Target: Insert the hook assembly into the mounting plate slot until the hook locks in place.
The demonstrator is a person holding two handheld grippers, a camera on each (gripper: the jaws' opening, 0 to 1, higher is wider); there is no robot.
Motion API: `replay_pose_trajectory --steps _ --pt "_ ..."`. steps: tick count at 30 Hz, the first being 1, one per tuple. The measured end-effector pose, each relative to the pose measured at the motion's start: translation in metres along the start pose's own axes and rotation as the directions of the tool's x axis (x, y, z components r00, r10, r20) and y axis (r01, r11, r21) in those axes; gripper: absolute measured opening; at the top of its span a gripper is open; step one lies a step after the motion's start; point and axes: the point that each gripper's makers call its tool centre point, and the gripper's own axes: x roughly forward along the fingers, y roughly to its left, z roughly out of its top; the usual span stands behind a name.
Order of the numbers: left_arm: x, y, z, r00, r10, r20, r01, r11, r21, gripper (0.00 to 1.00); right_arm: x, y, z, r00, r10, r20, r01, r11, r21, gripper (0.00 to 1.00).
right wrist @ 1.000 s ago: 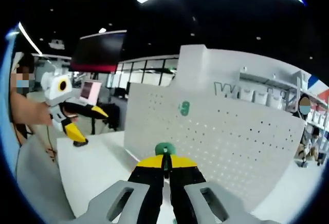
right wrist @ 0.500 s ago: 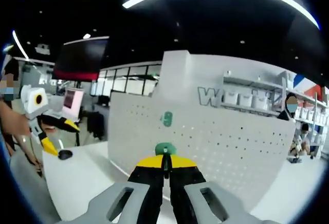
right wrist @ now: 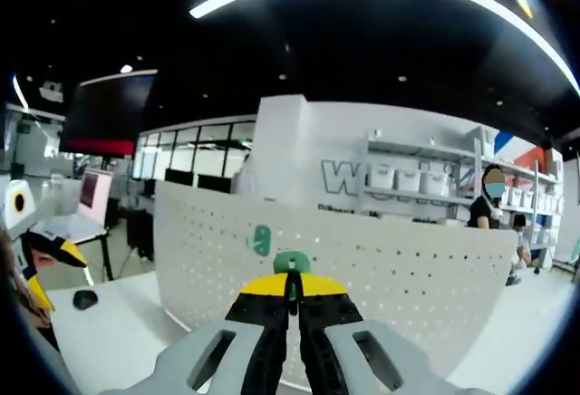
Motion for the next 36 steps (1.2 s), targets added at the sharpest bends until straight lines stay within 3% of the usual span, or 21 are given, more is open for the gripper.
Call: replay_pose_trajectory --steps 21,36 --pt "0.000 0.004 -0.007 1.000 0.004 -0.019 -0.004 1.000 0.001 0.53 0.067 0.003 -0.003 0.997 -0.078 0.004 0.078 0.996 -0.031 0.01" --pt "0.007 0.012 -0.011 1.000 0.006 -0.028 -0.006 1.000 -0.008 0.52 0.091 -0.004 -0.015 0.993 -0.121 -0.012 0.122 0.993 0.010 0.01"
